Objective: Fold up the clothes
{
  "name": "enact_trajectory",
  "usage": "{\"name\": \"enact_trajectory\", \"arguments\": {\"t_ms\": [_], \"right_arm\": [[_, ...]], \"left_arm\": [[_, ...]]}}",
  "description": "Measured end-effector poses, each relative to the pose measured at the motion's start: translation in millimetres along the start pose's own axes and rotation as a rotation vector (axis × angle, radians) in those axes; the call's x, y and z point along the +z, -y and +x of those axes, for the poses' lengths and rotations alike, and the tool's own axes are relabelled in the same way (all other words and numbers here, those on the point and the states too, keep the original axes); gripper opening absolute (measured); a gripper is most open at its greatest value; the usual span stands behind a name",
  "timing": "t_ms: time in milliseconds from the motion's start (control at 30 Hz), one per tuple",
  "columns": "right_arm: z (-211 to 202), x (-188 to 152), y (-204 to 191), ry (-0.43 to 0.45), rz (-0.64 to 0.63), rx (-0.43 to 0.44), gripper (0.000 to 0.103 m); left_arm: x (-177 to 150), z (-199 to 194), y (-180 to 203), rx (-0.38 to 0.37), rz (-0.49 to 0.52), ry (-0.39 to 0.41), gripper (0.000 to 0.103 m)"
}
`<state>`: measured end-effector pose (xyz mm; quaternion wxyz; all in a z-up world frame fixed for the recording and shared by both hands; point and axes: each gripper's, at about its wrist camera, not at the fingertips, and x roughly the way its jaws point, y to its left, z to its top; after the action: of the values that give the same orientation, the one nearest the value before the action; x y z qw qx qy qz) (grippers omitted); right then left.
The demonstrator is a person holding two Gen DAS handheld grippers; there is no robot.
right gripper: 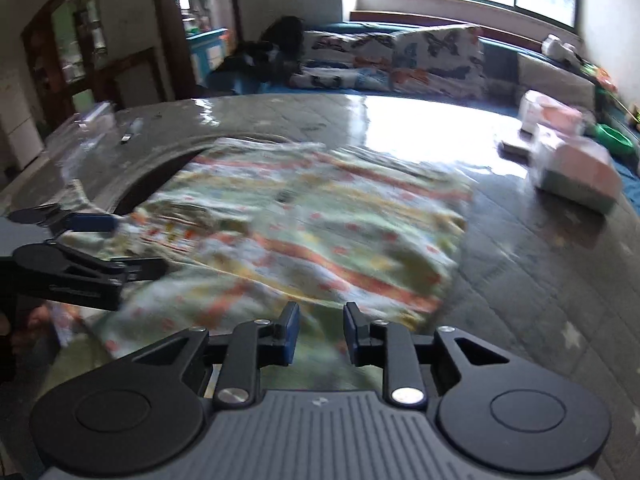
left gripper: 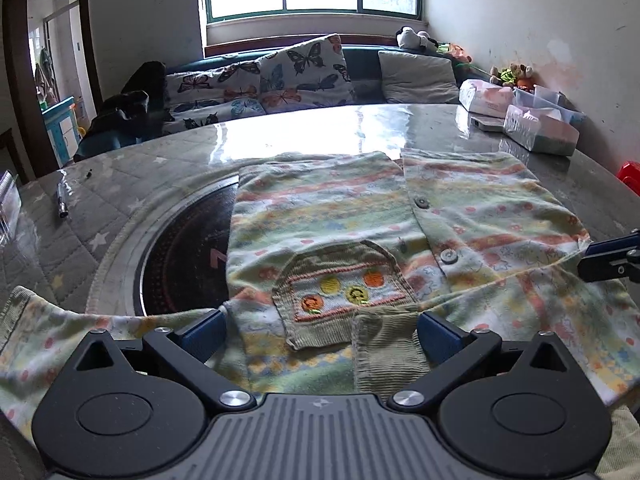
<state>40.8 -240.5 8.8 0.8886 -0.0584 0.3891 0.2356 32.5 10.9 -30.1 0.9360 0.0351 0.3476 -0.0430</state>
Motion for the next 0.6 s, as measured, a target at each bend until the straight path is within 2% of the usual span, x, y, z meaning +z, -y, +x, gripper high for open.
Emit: {"name": "enact_trajectory", "arguments": {"t_ms": [133,300,400,600], "right_arm": [[6.1,8.1,-24.6,0.010,-0.051,0.058,0.027],[21.7,8.4,-47.8,-0.013,-0.116,0.078,0.029],[23.2,7.2,-50.2,-0.015,-0.122,0.074,0.030],[26.3,4.9,-55.0,-0.019,-0.135,0.067,0.031]], "left_arm": [[4.3,-11.3,-13.5,0.012,-0.037,0.016,0.103],[3.0,-30.1,-50.3,0.030,-0.160,0.030,0.103],[-5.7,-42.1,-77.9,0.086,-0.218,0.038,0.103],[-27.0,-61.6,-136.7,0.247,-0.312,0.042,0.103]]}}
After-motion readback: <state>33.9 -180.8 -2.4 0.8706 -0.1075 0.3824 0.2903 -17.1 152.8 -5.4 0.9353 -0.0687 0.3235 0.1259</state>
